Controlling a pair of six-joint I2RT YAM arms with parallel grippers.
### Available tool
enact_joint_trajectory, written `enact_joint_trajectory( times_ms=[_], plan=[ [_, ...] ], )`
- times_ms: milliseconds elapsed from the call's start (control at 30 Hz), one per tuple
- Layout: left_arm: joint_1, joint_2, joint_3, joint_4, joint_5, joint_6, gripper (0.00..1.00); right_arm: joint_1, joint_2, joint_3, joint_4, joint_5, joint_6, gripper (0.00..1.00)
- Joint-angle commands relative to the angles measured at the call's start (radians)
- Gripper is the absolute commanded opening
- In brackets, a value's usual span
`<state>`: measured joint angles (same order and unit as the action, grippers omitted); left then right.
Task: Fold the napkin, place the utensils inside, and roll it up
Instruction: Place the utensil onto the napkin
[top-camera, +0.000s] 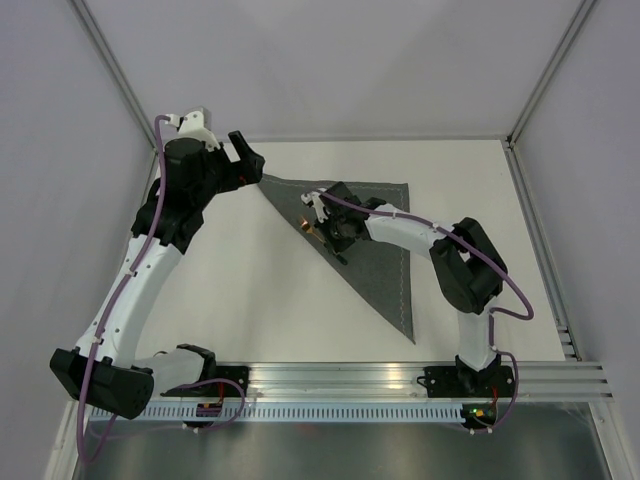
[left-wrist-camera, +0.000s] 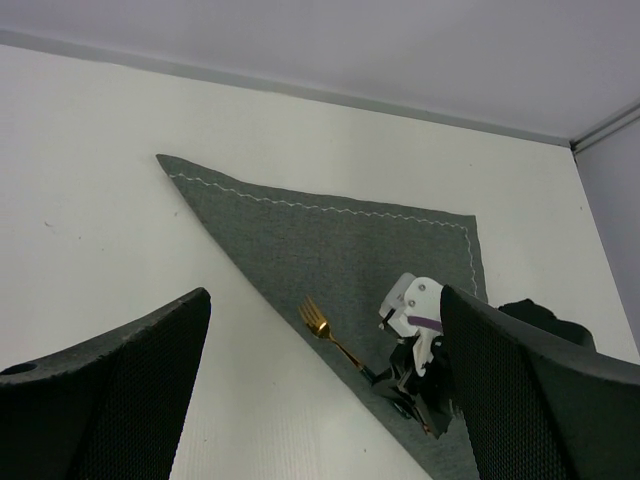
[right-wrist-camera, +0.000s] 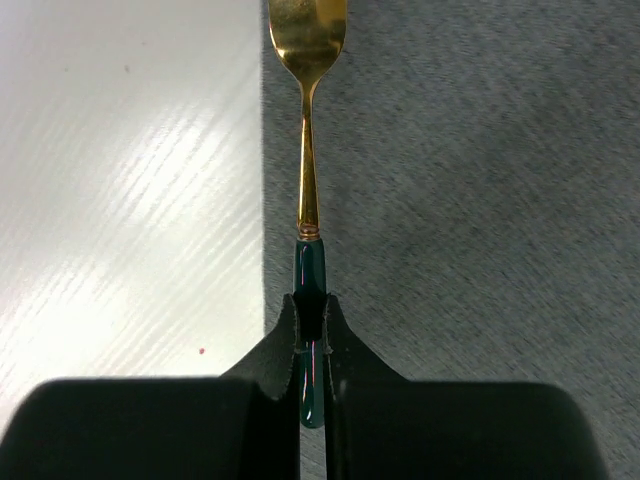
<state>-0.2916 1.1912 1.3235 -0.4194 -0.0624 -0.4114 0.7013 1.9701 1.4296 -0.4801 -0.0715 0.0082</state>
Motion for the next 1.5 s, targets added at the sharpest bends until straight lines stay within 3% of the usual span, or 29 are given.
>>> enact_joint_trajectory(
  times_ms=[0, 1467],
  plan=[
    [0.006, -0.001, 0.043, -0.004, -0.016, -0.020, 1.00, 0.032, 0.029, 0.011, 0.031, 0.041, 0.027, 0.01],
    [0.014, 0.011, 0.039, -0.009, -0.007, -0.010, 1.00, -0.003, 0.052, -0.014, 0.066, 0.026, 0.027, 0.01]
  ],
)
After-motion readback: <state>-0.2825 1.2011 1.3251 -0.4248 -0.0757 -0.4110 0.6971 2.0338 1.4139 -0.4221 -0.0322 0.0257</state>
